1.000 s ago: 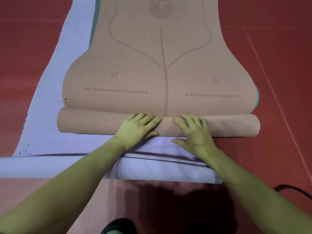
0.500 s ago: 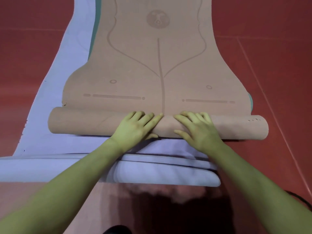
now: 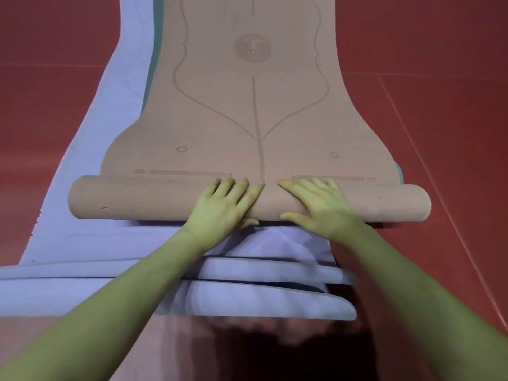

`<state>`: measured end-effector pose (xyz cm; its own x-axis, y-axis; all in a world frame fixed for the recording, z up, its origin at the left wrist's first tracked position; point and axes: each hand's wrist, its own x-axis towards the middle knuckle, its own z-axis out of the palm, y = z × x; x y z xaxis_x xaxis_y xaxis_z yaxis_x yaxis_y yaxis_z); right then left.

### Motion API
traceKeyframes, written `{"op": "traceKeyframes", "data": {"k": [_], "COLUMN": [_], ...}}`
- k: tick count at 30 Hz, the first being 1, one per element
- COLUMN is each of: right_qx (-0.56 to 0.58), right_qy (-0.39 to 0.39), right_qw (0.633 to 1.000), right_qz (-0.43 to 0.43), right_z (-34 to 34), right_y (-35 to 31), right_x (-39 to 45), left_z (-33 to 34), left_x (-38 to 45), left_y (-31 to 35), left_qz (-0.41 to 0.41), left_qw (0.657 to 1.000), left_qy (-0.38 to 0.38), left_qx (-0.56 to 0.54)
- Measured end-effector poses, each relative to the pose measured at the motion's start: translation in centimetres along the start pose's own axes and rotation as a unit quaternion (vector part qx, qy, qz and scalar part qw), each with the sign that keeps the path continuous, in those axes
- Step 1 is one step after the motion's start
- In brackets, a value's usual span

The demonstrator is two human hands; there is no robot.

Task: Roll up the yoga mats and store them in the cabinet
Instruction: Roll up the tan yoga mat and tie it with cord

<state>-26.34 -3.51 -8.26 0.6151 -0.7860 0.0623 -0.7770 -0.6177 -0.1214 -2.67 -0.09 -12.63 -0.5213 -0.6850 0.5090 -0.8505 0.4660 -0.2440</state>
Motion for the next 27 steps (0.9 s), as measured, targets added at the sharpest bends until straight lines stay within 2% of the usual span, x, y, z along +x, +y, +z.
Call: {"op": "traceKeyframes", "data": {"k": [3,6,9,12,15,18,22,25,27], "right_qx": [-0.051,-0.078,-0.037,0.017,-0.003,-0.061,-0.108,-0.083,-0.038], "right_qy": [0.052,0.059,0.033,-0.019,-0.039,-0.004,0.064,0.084,0.058], "right_qw": [0.997,0.995,0.999,0.999,0.999,0.998,0.992,0.993,0.998], "right_qz": [-0.007,0.006,0.011,0.034,0.024,0.013,0.015,-0.003,0.008], "right_z": [0.9,1.0,-0.6,-2.5,-2.7,-1.5,-0.5,-1.4,-2.7], "right_y": [-0.2,-0.3,0.1,0.9,0.9,0.4,0.3,0.9,1.3], "right_x": [-0.5,-0.1,0.8,1.9,2.4,1.8,1.7,2.4,3.1], "left_z": [0.1,-0.3,-0.7,-0.9,-0.3,0.2,-0.2,-0.4,-0.4], "left_x": [1.4,2.8,2.7,2.0,2.1,2.9,4.7,4.6,4.2], "left_y": [-1.5,-2.6,-2.1,-0.5,-0.8,-2.4,-4.0,-3.7,-2.7], "left_qz": [0.021,0.023,0.024,-0.016,-0.018,0.009,-0.002,-0.004,-0.018], "left_qw": [0.997,0.994,0.998,0.999,0.999,0.999,0.995,0.998,1.0], "left_qy": [-0.009,-0.03,0.013,0.024,0.025,0.021,-0.02,0.013,0.021], "left_qx": [-0.069,-0.104,-0.054,0.043,0.043,-0.028,-0.098,-0.066,-0.002]}}
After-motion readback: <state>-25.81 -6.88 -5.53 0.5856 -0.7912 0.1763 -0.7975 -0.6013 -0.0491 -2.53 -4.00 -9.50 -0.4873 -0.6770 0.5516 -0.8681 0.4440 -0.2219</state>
